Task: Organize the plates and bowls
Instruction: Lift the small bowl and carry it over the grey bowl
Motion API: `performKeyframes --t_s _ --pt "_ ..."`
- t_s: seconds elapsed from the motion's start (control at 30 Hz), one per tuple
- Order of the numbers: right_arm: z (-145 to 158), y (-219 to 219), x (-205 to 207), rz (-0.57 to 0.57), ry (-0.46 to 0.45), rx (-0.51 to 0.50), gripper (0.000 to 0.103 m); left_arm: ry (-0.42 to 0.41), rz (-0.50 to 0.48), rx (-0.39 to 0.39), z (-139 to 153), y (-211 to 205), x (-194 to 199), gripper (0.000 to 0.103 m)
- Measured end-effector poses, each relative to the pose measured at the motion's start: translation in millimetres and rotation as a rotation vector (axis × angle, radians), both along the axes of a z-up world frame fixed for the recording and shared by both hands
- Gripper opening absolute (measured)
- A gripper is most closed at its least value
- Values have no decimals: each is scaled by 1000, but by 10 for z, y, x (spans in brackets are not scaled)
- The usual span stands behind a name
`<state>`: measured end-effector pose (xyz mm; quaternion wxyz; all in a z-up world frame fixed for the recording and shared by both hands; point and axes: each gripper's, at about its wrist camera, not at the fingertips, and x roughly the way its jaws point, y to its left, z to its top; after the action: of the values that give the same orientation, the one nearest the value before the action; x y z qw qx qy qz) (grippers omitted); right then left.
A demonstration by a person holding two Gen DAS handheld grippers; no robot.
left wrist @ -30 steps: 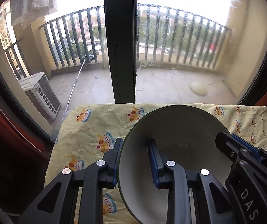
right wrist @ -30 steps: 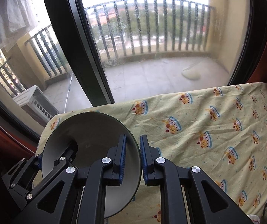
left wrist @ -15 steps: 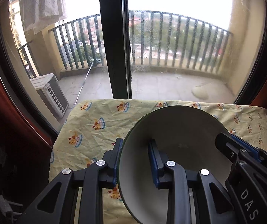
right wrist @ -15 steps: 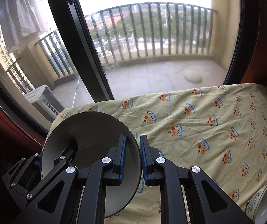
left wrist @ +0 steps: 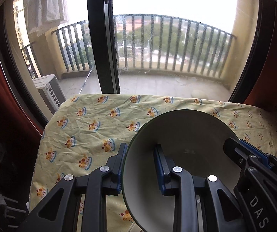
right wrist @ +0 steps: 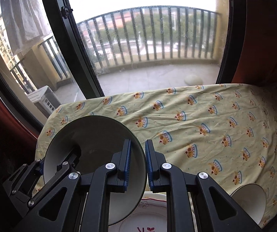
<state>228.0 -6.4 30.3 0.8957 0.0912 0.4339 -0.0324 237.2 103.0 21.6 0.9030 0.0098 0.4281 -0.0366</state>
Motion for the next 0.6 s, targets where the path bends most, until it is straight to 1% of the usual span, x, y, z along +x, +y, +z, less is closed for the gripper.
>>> performKeyframes --t_s 0.27,0.4,0.6 --pt "66 -392 -339 7 -9 8 18 -6 8 -2 56 -356 -296 26" --pt "99 -614 -480 11 -16 2 18 -18 -4 5 77 -572 -431 26" --pt "112 -933 -694 -1 -24 -10 18 -23 -17 -9 59 -881 -620 26"
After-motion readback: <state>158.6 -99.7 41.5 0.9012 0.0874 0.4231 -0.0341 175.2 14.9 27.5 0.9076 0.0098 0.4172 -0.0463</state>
